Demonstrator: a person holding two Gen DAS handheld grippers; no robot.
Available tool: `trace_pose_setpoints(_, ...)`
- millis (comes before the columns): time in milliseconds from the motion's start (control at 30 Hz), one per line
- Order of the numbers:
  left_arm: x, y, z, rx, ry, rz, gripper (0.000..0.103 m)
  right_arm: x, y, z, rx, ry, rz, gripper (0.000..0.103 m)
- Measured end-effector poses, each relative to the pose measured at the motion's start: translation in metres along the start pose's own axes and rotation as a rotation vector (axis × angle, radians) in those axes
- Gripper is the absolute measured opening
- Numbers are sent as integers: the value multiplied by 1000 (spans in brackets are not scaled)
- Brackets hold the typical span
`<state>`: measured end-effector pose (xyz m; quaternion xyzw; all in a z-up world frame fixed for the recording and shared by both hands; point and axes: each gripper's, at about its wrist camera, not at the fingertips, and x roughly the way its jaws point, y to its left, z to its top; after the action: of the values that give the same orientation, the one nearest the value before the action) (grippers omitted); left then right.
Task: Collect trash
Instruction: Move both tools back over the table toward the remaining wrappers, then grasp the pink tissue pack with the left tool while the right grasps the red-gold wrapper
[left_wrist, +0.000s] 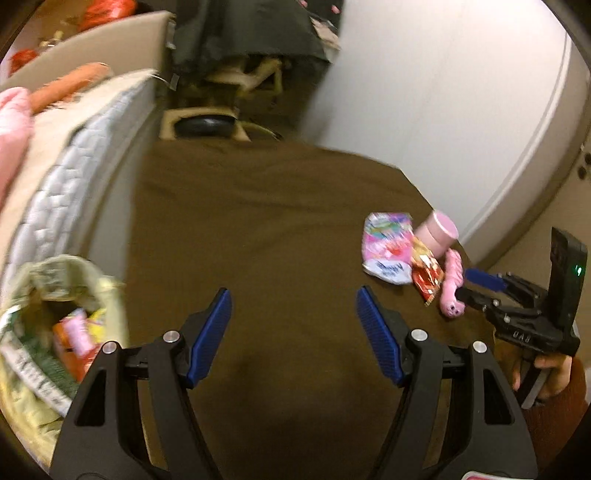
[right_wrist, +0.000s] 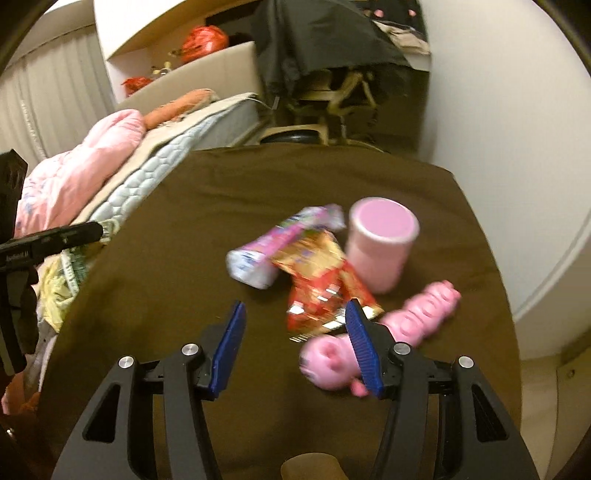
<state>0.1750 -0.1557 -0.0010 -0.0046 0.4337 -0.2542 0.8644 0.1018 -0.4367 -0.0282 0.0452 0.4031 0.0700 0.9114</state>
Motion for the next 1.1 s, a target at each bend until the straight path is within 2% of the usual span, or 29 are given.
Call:
trace_pose_setpoints(133, 34, -31, 7, 86, 41, -49, 66, -5, -20, -12, 34, -8, -17, 56)
trace_pose_setpoints(200, 48, -47, 13, 117, 48, -57, 66, -8, -28, -16, 43, -8, -9, 65)
trace_pose_setpoints(233, 57, -56, 17, 136, 53, -61, 66, -9, -32, -19, 47, -7, -1, 65)
trace_pose_setpoints(300, 72, -70, 22, 160, 70, -64, 74, -13, -39, -23, 51, -4, 10, 65)
trace_pose_setpoints(433, 109, -97, 34, 205, 109, -23, 77, -18, -44, -28, 20, 6, -48, 65)
trace_pose_setpoints(567, 136, -106, 41, 189, 149, 24, 77, -22, -49, -34, 9, 13, -116, 66)
trace_pose_setpoints(600, 138, -104, 41, 175, 161, 32, 72, -22, -52, -35, 15, 13, -121, 66)
trace_pose_setpoints(667, 142, -98, 39, 133, 194, 33, 60, -21, -55, -36, 26, 18, -129, 66)
trace_pose_setpoints(767, 134, -92, 35, 119, 186, 41, 56, -20, -56, -36, 42, 23, -114, 66)
trace_pose_setpoints(833, 126, -87, 31, 122, 180, 51, 55, -19, -52, -32, 40, 15, -81, 66)
trace_pose_setpoints(1000, 101, -68, 19, 103, 175, 85, 54, -17, -28, -16, -46, -16, -92, 65)
trace_pose_setpoints(1100, 83, -56, 10, 79, 174, 92, 54, -9, -17, -7, -84, -8, -63, 65)
